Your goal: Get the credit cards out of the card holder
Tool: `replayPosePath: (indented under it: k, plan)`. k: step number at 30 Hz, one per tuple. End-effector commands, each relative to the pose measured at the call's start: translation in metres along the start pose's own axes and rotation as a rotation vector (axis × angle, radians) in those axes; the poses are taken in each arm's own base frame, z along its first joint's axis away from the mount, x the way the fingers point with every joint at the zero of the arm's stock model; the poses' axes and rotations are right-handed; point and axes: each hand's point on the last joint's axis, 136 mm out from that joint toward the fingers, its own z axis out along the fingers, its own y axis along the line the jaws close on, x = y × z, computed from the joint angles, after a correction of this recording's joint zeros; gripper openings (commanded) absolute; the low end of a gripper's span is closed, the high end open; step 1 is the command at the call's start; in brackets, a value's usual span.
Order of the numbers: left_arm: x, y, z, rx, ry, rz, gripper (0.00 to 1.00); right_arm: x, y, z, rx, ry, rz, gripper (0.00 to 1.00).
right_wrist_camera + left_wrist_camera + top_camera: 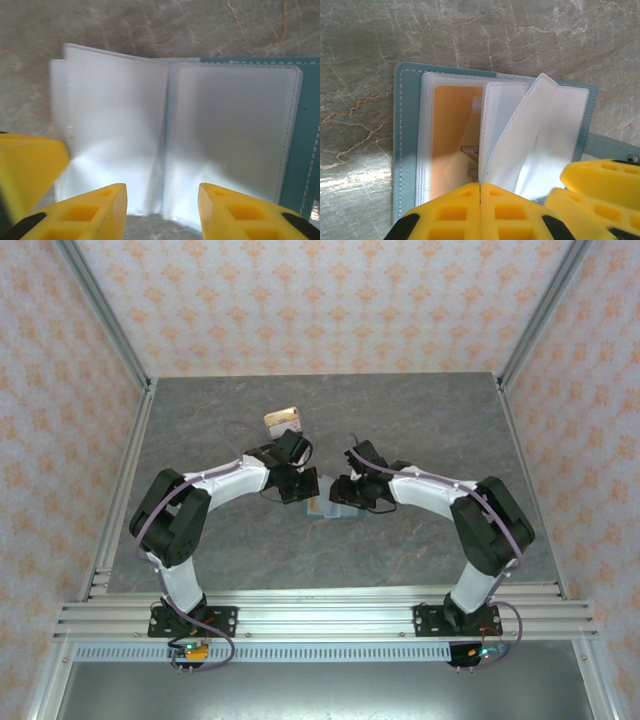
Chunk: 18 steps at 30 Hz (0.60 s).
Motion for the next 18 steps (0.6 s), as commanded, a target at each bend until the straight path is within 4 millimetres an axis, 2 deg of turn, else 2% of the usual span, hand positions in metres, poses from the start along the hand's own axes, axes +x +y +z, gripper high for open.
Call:
replayPosePath:
  k: [1,4,7,10,18]
  plan:
    - [-0.002,-0.019,-0.015,0.057,-0.019,0.045,0.00,-0.008,0.006,-0.018,-0.039,-0.054,0.017,0.45]
    - [-0.001,-0.030,-0.015,0.117,-0.006,0.050,0.01,-0.011,0.003,-0.026,-0.040,-0.088,0.031,0.46]
    - [0.004,-0.045,-0.014,0.184,0.019,0.065,0.19,-0.015,-0.001,-0.034,-0.039,-0.126,0.046,0.46]
    - [0.007,-0.055,-0.013,0.211,0.030,0.083,0.29,-0.017,-0.008,-0.041,-0.030,-0.156,0.063,0.46]
    - [0.009,-0.077,-0.011,0.275,0.045,0.094,0.38,-0.026,-0.020,-0.064,0.006,-0.251,0.091,0.46]
